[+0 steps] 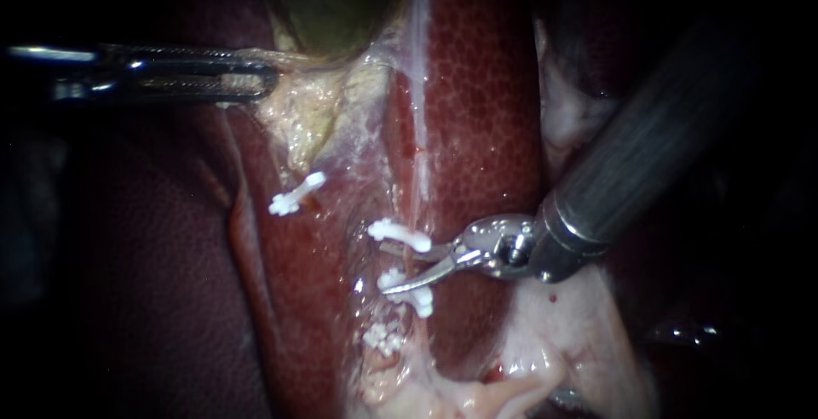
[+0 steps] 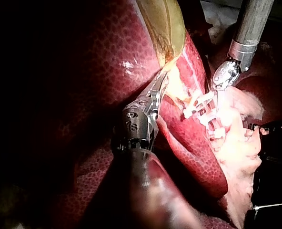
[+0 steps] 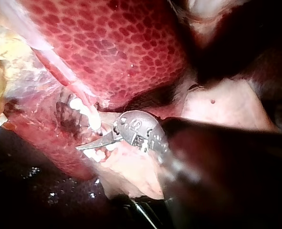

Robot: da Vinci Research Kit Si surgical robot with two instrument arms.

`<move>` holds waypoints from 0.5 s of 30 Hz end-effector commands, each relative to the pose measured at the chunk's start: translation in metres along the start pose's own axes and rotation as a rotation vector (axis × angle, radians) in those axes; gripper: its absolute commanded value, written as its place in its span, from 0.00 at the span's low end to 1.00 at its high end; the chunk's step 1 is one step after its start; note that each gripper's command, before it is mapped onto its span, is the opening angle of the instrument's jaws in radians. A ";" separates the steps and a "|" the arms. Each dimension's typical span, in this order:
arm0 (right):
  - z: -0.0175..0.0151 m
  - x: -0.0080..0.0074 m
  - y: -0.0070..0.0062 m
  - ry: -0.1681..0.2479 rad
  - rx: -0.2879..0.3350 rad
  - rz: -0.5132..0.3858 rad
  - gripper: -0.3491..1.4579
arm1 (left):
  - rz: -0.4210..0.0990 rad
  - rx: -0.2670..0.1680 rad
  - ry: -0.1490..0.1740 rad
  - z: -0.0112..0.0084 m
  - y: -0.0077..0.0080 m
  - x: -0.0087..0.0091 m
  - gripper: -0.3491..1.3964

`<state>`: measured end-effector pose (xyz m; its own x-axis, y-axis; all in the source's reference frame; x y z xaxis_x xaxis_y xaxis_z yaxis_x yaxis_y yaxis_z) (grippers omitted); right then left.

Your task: Go to the cutting position right tube

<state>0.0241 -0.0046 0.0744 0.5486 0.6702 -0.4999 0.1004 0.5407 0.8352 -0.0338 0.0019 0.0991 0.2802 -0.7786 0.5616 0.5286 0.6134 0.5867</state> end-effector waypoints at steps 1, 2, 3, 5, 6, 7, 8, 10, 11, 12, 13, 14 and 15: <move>0.0002 -0.0001 0.0000 -0.002 0.010 0.002 0.92 | 0.000 0.001 0.000 0.0000 0.0000 0.0000 0.00; 0.0003 -0.0001 0.0000 -0.004 0.019 0.002 0.92 | 0.000 0.000 0.000 0.0000 0.0000 0.0000 0.00; 0.0005 -0.0003 0.0000 -0.009 0.028 0.000 0.92 | 0.000 0.000 0.000 0.0000 0.0000 0.0000 0.00; 0.0010 -0.0005 0.0000 -0.017 0.039 0.003 0.91 | 0.000 0.000 0.000 0.0000 0.0000 0.0000 0.00; 0.0012 -0.0006 0.0001 -0.017 0.045 0.004 0.90 | 0.000 0.000 0.000 0.0000 0.0000 0.0000 0.00; 0.0015 -0.0007 0.0001 -0.021 0.050 0.005 0.89 | 0.000 0.000 0.000 0.0001 0.0000 0.0000 0.00; 0.0018 -0.0007 0.0002 -0.021 0.055 0.001 0.89 | 0.000 0.000 0.000 0.0001 0.0000 0.0000 0.00; 0.0024 -0.0007 0.0004 -0.023 0.063 0.000 0.88 | 0.000 0.000 0.000 0.0001 0.0000 0.0000 0.00; 0.0027 -0.0006 0.0004 -0.021 0.065 0.005 0.88 | 0.000 0.000 0.000 0.0001 0.0000 0.0000 0.00; 0.0029 -0.0005 0.0005 -0.016 0.068 0.004 0.88 | 0.000 0.000 0.000 0.0001 0.0000 0.0000 0.00; 0.0031 -0.0005 0.0005 -0.013 0.068 0.004 0.88 | 0.000 0.000 0.000 0.0001 0.0000 0.0001 0.00; 0.0032 -0.0004 0.0006 -0.008 0.071 0.003 0.88 | 0.000 0.000 0.000 0.0001 0.0000 0.0001 0.00; 0.0032 -0.0003 0.0006 -0.008 0.070 0.003 0.88 | 0.000 0.000 0.000 0.0001 0.0000 0.0001 0.00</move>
<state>0.0267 -0.0061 0.0758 0.5540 0.6689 -0.4957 0.1592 0.4993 0.8517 -0.0339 0.0019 0.0991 0.2803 -0.7784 0.5616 0.5281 0.6137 0.5869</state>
